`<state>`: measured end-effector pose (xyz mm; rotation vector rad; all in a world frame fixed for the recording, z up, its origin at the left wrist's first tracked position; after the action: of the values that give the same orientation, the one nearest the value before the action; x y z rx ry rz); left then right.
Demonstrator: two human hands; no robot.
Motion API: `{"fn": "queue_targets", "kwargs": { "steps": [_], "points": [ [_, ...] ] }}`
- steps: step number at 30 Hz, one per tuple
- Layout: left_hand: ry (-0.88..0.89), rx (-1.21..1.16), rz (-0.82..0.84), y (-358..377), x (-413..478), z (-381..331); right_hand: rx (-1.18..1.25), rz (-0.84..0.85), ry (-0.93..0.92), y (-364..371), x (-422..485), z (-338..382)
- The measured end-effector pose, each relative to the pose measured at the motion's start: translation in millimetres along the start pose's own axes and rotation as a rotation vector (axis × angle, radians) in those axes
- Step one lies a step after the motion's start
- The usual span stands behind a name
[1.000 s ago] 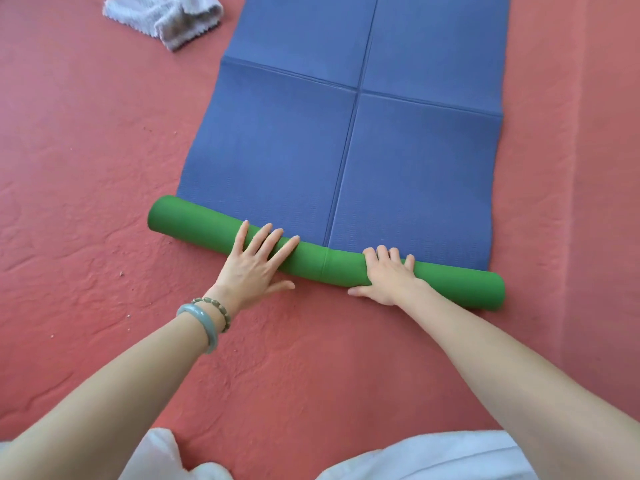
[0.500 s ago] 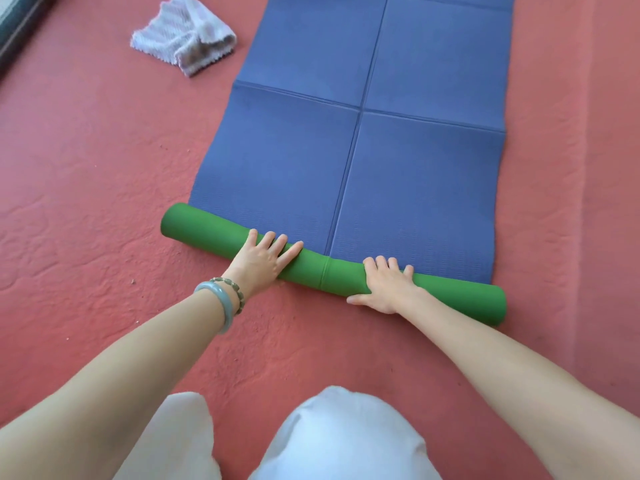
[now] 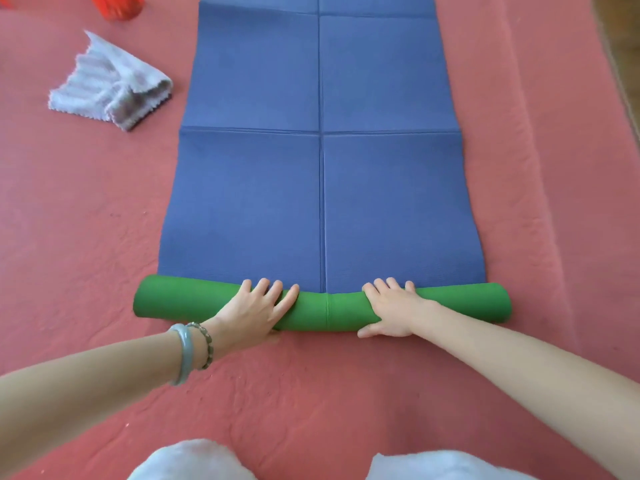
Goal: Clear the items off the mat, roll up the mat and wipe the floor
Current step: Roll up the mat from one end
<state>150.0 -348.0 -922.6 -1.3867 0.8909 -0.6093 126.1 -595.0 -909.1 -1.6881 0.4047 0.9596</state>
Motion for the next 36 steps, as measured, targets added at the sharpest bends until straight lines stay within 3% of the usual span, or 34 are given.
{"fn": "queue_targets", "kwargs": {
  "steps": [11,19,23,26,36],
  "points": [
    [-0.020,-0.109,-0.065,5,4,6,-0.003,0.024,0.002,-7,1,-3],
    [-0.026,-0.124,-0.072,8,8,12,-0.231,-0.535,0.116,21,-16,14],
    [-0.029,-0.185,-0.015,-1,17,19,-0.325,-0.550,0.167,23,-10,21],
    [-0.041,-0.253,0.018,-7,24,28,-0.261,-0.539,0.172,13,0,11],
    [-0.272,-0.310,0.000,-9,24,27,-0.137,-0.275,-0.031,-22,19,-8]
  ]
}}
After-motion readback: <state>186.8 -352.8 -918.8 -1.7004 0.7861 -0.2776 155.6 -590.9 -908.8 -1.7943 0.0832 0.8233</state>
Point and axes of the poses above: each hand's wrist, its own x-axis towards the middle knuckle, its own y-axis out of the palm, z = x × y, the point moved 3 cm from there along x, towards the middle knuckle, and after that the axes turned 13 degrees about -x, right-handed, at the moved point
